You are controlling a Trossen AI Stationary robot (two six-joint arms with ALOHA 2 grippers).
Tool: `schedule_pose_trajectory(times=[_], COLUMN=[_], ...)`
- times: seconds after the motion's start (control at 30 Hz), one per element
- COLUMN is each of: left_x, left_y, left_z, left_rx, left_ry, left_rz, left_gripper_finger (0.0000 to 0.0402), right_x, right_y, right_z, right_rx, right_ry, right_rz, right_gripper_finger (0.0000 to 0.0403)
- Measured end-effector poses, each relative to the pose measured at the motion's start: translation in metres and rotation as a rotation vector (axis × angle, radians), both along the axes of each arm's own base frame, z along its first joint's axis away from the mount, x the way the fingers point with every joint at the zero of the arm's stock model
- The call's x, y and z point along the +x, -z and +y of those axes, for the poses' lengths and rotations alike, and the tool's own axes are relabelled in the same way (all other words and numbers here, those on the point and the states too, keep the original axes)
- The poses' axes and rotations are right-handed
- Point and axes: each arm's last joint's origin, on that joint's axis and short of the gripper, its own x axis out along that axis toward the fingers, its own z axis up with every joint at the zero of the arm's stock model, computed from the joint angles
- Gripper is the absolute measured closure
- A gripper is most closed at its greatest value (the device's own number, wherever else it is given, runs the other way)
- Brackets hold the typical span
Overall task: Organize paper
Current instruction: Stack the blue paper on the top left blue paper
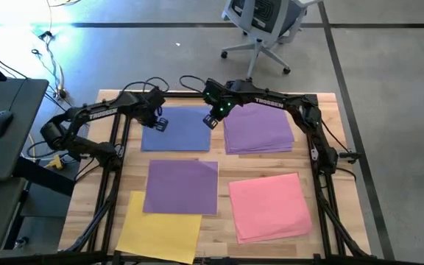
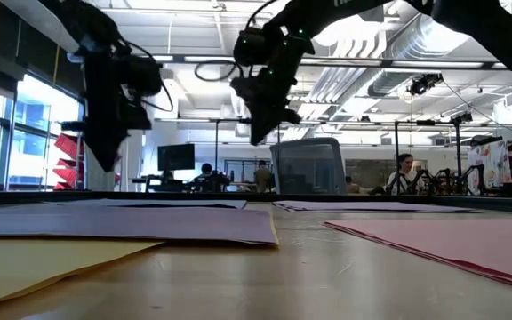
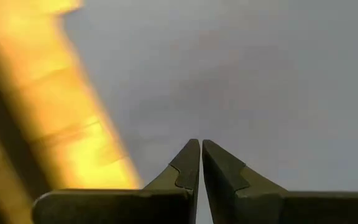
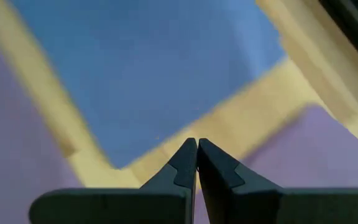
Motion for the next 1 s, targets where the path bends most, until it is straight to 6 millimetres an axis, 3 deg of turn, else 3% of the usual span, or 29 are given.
schedule_pose_trajectory(times=[0.13,0.27,0.53,1.0], left_x=[-0.009,-0.019,-0.032,-0.022], left_y=[0.01,0.031,0.069,0.076], left_z=[-0.001,-0.003,-0.009,-0.019], left_rx=[0.037,-0.014,-0.051,-0.016], left_ry=[0.011,-0.033,-0.078,0.013], left_rz=[0.107,0.173,0.242,0.242], left_gripper_finger=[0.0401,0.0401,0.0401,0.0401], right_x=[0.006,0.015,0.024,0.037], right_y=[0.011,0.042,0.081,0.108], right_z=[0.004,0.01,0.02,0.035], right_rx=[-0.001,0.053,0.091,0.095], right_ry=[0.011,-0.005,-0.006,-0.067], right_rz=[0.021,0.092,0.192,0.205], right_gripper_finger=[0.0403,0.0403,0.0403,0.0403])
